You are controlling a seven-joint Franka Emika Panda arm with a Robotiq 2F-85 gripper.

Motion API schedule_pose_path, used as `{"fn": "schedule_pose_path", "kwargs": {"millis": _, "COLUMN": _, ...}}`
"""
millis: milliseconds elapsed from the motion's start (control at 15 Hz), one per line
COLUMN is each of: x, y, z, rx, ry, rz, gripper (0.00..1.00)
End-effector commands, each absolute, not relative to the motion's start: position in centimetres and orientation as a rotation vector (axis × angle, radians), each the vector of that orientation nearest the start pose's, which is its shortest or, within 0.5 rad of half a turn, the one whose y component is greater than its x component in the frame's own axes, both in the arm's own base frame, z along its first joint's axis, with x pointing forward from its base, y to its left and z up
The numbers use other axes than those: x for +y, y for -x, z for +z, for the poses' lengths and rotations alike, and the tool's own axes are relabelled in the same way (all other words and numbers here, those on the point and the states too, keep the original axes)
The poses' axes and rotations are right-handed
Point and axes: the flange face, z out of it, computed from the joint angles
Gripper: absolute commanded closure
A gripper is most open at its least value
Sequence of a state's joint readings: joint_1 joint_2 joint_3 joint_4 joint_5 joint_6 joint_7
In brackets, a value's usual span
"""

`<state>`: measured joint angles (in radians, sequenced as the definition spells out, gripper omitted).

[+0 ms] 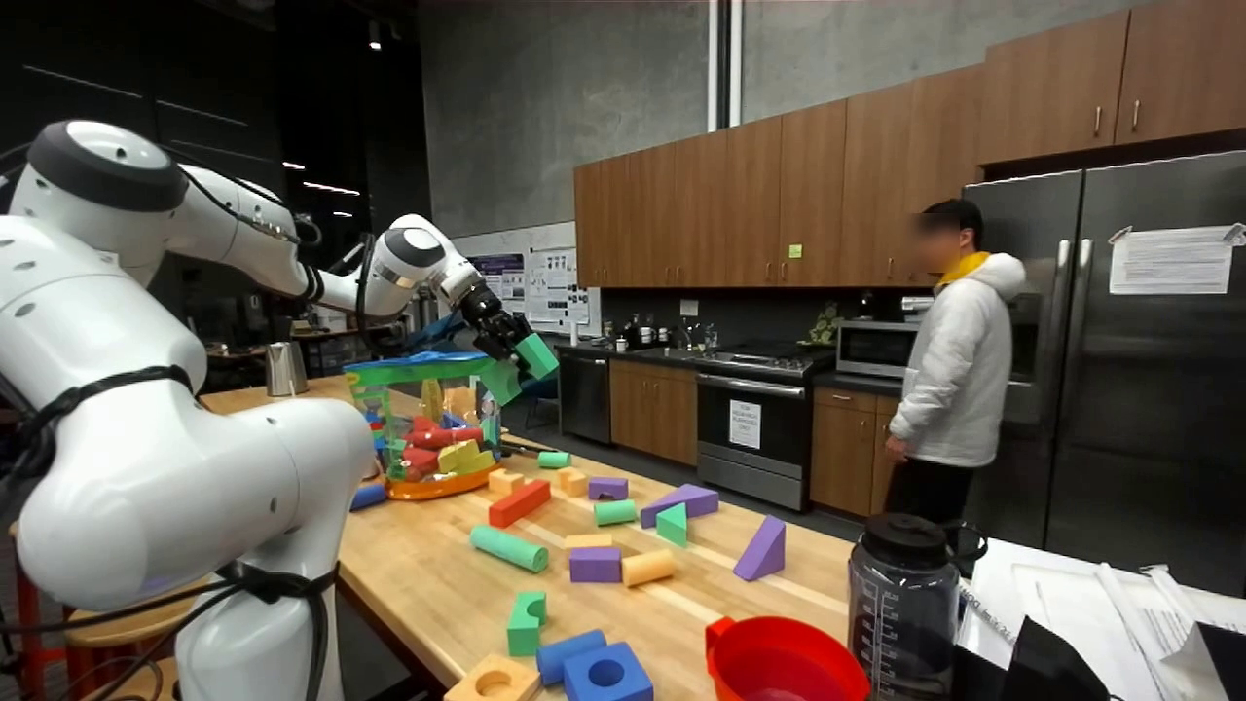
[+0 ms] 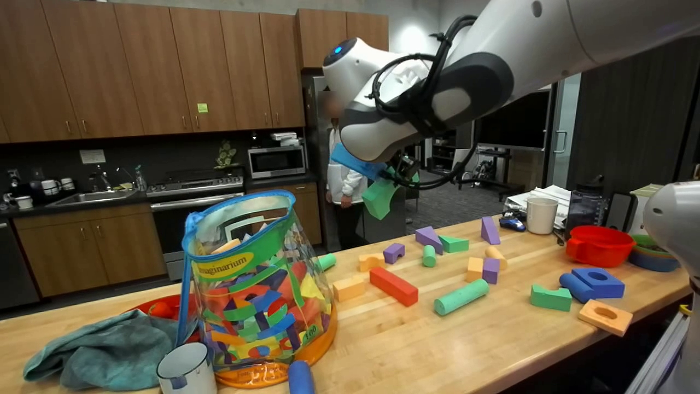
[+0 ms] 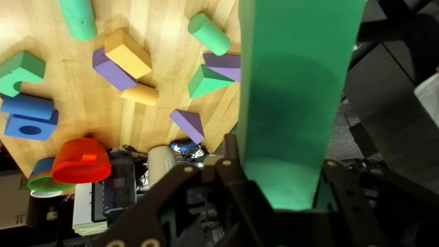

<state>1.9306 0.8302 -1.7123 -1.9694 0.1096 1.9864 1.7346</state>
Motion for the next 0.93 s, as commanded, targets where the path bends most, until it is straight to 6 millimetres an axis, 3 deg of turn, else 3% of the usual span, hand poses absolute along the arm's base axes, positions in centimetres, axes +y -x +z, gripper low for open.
{"fn": "schedule_pose_path", "kwargs": {"millis": 0, "x": 26.4, "y": -49.6, "z": 48.8, "rx": 2.202, "ry": 2.406, "rz": -1.169, "gripper": 0.84}}
{"fn": "schedule_pose_path", "kwargs": {"millis": 333, "x": 30.3, "y": -49.0, "z": 47.2, "rx": 2.107, "ry": 2.456, "rz": -1.038, "gripper": 0.84}}
{"fn": "schedule_pose_path", "kwargs": {"millis": 533, "x": 34.6, "y": -47.4, "z": 45.6, "rx": 2.052, "ry": 2.483, "rz": -0.955, "gripper": 0.84}}
{"fn": "schedule_pose_path", "kwargs": {"millis": 867, "x": 36.4, "y": -46.6, "z": 44.3, "rx": 2.065, "ry": 2.581, "rz": -1.08, "gripper": 0.84}}
